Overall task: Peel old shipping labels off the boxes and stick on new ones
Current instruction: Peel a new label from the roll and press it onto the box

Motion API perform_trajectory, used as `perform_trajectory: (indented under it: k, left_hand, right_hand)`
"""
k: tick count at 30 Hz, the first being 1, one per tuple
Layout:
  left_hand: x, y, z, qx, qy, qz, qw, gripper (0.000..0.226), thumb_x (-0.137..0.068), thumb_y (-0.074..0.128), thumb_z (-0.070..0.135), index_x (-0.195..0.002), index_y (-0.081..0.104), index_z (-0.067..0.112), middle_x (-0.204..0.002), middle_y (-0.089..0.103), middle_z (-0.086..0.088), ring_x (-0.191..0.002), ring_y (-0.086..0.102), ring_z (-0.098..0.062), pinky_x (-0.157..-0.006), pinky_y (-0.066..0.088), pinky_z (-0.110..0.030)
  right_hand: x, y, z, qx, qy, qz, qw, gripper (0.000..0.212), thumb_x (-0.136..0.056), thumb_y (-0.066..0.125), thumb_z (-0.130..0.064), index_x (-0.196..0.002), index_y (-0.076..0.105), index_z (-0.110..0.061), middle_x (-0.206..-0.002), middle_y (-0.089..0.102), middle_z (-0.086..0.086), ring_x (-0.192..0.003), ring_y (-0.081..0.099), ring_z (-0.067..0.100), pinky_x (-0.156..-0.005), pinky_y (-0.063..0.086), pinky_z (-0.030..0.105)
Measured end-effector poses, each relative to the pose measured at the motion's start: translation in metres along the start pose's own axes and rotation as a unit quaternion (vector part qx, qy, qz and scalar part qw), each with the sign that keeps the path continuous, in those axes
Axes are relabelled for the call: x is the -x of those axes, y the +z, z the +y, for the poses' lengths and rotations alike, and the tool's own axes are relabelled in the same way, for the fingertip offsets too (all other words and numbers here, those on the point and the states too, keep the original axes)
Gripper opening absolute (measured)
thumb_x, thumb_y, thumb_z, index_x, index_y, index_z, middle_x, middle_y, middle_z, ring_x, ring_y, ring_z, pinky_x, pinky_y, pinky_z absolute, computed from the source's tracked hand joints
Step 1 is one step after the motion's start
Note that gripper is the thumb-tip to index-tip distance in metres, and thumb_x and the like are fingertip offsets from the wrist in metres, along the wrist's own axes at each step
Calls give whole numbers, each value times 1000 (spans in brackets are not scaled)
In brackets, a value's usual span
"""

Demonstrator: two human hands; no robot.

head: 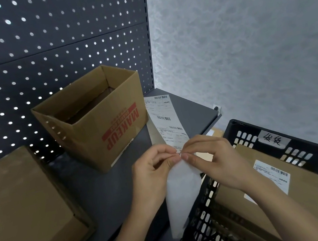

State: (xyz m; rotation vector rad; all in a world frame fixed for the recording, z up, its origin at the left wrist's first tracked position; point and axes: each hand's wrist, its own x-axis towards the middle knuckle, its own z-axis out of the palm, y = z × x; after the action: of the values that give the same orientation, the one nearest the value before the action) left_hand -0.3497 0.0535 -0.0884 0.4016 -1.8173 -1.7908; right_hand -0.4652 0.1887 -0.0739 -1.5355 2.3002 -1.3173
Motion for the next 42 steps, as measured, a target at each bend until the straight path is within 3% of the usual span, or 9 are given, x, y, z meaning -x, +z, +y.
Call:
perform_trajectory:
  k: [4,9,12,15,19,25,34,39,42]
  left_hand:
    - [1,0,1,-21,26,-9,999,11,-84,71,1,-89,69,10,-83,72,-3,-84,70,-17,-79,53,-27]
    - [6,-4,2,-60,22,-5,998,20,-89,63,-1,-91,71,18,-79,68,3,-77,64,-10,-71,49,-19]
    - [6,-10,-1,-89,23,1,996,29,-88,59,-4,-96,74,20,-71,59,13,-63,52,-4,-61,41,-15]
    - [5,-17,-3,-154,48,-1,987,38,-88,58,-6,-104,75,24,-74,54,13,-64,49,-5,-60,39,-16]
    - [5,-24,-3,-213,43,-18,976,47,-90,53,-4,-120,68,29,-74,46,9,-62,45,-3,-60,37,-12]
    - [4,-29,-8,-301,14,-31,953,46,-95,46,7,-129,62,34,-80,47,7,-70,50,-5,-64,41,-14]
    - [1,-36,-9,-360,-7,16,933,33,-95,48,9,-120,69,15,-89,57,6,-82,57,-6,-73,47,-15]
    - [1,-38,-9,-401,-27,24,915,29,-95,46,14,-109,72,14,-110,64,7,-99,60,-9,-86,54,-30]
    - [1,-40,-12,-441,-41,25,896,27,-93,46,16,-91,71,6,-102,68,-1,-92,65,-18,-80,57,-39]
  right_hand:
    - [-1,1,0,2,10,24,1000,13,-95,63,-18,-90,75,-19,-94,68,-15,-93,65,10,-82,50,25]
    - [-6,2,-4,-21,78,90,993,21,-93,62,-17,-77,65,-32,-86,67,-15,-83,62,10,-75,48,21]
    - [-12,0,-4,-86,134,128,979,18,-94,61,-20,-79,69,-25,-79,69,-12,-75,62,7,-69,47,19]
    - [-18,-2,-4,-155,179,153,959,23,-96,59,-14,-77,71,-18,-68,68,-11,-63,57,4,-63,45,18]
    - [-23,-5,-1,-210,228,179,934,21,-96,57,-12,-81,72,-9,-73,72,-3,-65,63,8,-70,53,28]
    - [-31,-3,8,-266,267,191,906,20,-96,56,-15,-89,72,-6,-84,73,7,-70,66,14,-66,54,25]
    - [-43,-11,14,-295,275,215,890,22,-97,55,-18,-89,74,-9,-82,71,3,-73,63,15,-66,54,27]
    - [-47,-20,17,-289,275,240,885,26,-96,55,-24,-83,75,-13,-81,68,0,-75,59,15,-69,47,32]
    - [-52,-22,19,-290,284,259,876,28,-96,56,-25,-78,75,-16,-78,67,-2,-75,59,15,-71,46,34]
